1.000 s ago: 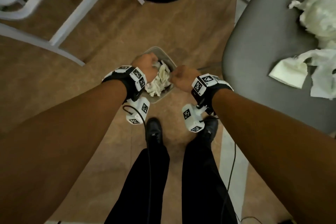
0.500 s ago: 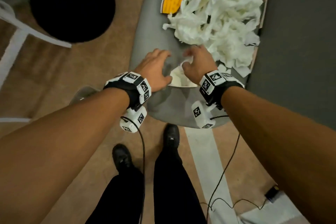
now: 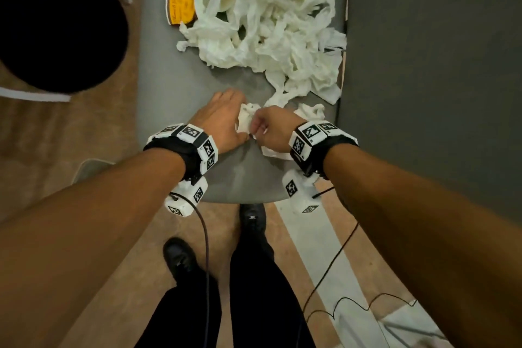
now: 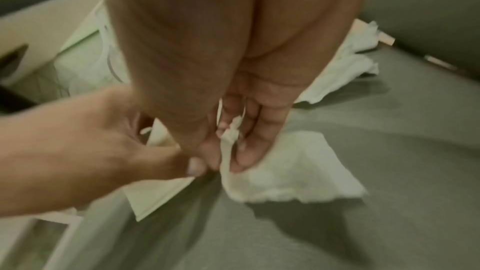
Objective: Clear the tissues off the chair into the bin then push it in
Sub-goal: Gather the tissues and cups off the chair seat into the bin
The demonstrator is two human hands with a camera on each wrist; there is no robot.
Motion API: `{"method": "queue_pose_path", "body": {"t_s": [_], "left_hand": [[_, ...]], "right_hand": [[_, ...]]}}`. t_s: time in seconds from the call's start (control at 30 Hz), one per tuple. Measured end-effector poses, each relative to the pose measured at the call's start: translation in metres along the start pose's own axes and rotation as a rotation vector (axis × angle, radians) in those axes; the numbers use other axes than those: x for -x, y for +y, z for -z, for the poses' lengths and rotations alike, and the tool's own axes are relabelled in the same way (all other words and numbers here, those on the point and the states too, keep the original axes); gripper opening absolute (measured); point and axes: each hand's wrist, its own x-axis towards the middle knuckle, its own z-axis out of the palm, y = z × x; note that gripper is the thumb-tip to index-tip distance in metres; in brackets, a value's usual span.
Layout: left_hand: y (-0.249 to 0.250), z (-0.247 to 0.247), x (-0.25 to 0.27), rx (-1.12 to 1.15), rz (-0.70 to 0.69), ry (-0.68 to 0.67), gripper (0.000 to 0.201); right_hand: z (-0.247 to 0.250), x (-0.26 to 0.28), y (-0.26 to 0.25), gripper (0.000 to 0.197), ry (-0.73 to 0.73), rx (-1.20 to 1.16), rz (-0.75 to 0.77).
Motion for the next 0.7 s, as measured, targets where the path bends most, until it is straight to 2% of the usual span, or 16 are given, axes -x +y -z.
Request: {"method": "queue_pose_path", "body": {"t_s": [0.03, 0.1, 0.17, 0.23, 0.3, 0.37, 0.47, 0.57, 0.63, 0.7], "left_hand": [[0.000, 0.000, 0.000, 0.018, -0.001, 0.018, 0.054], [-0.001, 0.001, 0.001, 0.036, -0.005, -0.004, 0.065], [-0.003, 0.003, 0.002, -0.010, 0.012, -0.044, 0.071], [-0.004, 0.004, 0.001, -0.047, 0.037, -0.065, 0.060], [-0.003, 0.004, 0.001, -0.049, 0.061, -0.072, 0.050], [-0.002, 0.003, 0.002, -0.053, 0.077, -0.082, 0.045], [-0.003, 0.002, 0.002, -0.042, 0.095, -0.075, 0.043], [-0.005, 0.001, 0.004, -0.029, 0.107, -0.077, 0.051], [-0.007, 0.001, 0.007, -0.018, 0.110, -0.081, 0.052], [-0.008, 0.001, 0.011, -0.003, 0.108, -0.082, 0.052]], "right_hand": [[0.000, 0.002, -0.004, 0.016, -0.018, -0.057, 0.032], [0.004, 0.002, -0.010, 0.013, -0.013, -0.086, 0.082], [0.012, -0.001, -0.009, 0.013, 0.065, -0.042, 0.107], [0.018, -0.006, -0.001, 0.021, 0.167, 0.002, 0.118], [0.022, -0.007, 0.009, 0.037, 0.198, 0.053, 0.101], [0.024, -0.004, 0.020, 0.050, 0.176, 0.189, 0.032], [0.020, 0.002, 0.033, 0.054, 0.154, 0.390, -0.137], [0.007, 0.005, 0.036, 0.058, 0.162, 0.308, -0.253], [0.004, 0.002, 0.034, 0.054, 0.167, 0.293, -0.276], [0.007, -0.002, 0.027, 0.041, 0.131, 0.335, -0.232]]}}
